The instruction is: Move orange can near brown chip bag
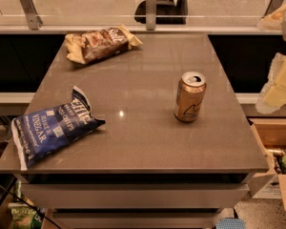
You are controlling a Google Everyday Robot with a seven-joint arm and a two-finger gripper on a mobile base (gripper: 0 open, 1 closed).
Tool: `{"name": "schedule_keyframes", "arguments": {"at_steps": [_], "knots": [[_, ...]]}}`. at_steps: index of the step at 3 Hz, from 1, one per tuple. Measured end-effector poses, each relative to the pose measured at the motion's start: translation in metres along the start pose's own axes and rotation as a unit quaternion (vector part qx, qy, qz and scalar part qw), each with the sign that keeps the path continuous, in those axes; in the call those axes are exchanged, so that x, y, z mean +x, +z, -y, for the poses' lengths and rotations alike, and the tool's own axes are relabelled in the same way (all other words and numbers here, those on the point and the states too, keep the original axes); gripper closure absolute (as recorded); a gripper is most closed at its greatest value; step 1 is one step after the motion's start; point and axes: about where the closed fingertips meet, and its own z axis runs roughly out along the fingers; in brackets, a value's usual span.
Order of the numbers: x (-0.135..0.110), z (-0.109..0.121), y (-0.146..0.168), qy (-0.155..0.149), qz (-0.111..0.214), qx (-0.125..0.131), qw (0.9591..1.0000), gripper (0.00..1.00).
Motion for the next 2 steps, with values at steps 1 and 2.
{"name": "schedule_keyframes", "arguments": {"at_steps": [1,2], "knots": [[0.0124,0.0167,0.0001,0.049,0.084,-0.006,0.9952,0.0],[0.0159,0.0174,-0.0069,0.1,0.164,0.001,0.9814,0.0]]}}
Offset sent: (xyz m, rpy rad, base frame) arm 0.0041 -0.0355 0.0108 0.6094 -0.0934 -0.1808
